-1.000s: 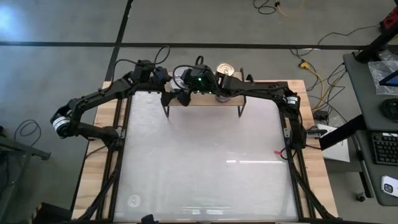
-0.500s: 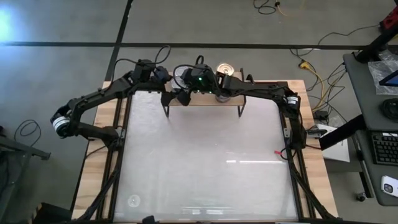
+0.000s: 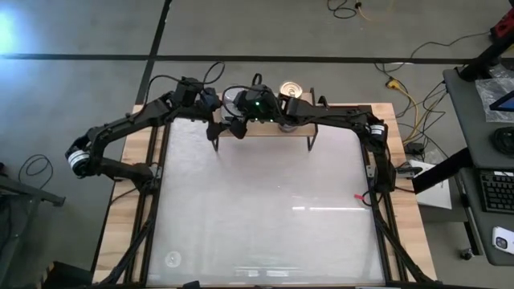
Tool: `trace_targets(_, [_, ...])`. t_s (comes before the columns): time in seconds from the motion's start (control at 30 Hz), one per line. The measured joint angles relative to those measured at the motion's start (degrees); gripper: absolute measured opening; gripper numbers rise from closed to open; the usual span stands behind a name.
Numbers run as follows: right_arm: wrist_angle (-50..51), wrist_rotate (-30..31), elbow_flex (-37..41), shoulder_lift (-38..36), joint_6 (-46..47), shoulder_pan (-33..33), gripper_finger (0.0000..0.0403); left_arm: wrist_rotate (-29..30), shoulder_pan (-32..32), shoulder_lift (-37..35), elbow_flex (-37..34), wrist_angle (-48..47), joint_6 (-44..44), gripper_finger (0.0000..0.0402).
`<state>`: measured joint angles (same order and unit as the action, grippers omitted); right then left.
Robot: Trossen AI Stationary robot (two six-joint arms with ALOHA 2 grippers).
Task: Stack canned seafood by type on shelf
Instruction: Stack the green tuna can on top of the green tuna can on the shelf
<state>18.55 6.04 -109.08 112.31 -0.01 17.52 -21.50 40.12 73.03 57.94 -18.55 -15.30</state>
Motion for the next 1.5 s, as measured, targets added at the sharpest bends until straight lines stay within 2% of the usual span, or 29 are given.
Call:
trace_targets(0.43, [-0.6, 1.5, 0.0, 0.0, -0.1, 0.0, 0.0302, -0.2, 0.3, 0.7, 2.9, -4.3, -11.4, 0.0399])
trace_targets(0.7, [0.1, 1.9, 0.1, 0.0, -0.6, 0.0, 0.0314, -1.1, 0.4, 5.7, 7.5, -7.7, -12.7, 0.0399])
trace_targets(1.07, [-0.1, 1.9, 0.1, 0.0, -4.2, 0.0, 0.0307, -0.4, 0.4, 11.9, 18.8, -21.6, -13.6, 0.0398])
trace_targets(1.33, [-1.1, 1.9, 0.0, 0.0, -5.1, 0.4, 0.0319, 1.4, 0.5, 12.3, 22.9, -25.9, -14.9, 0.0398])
trace_targets(1.5, [0.0, 4.3, 0.0, 0.0, -5.9, 0.4, 0.0317, 2.0, 0.5, 12.3, 23.2, -28.1, -15.7, 0.0398])
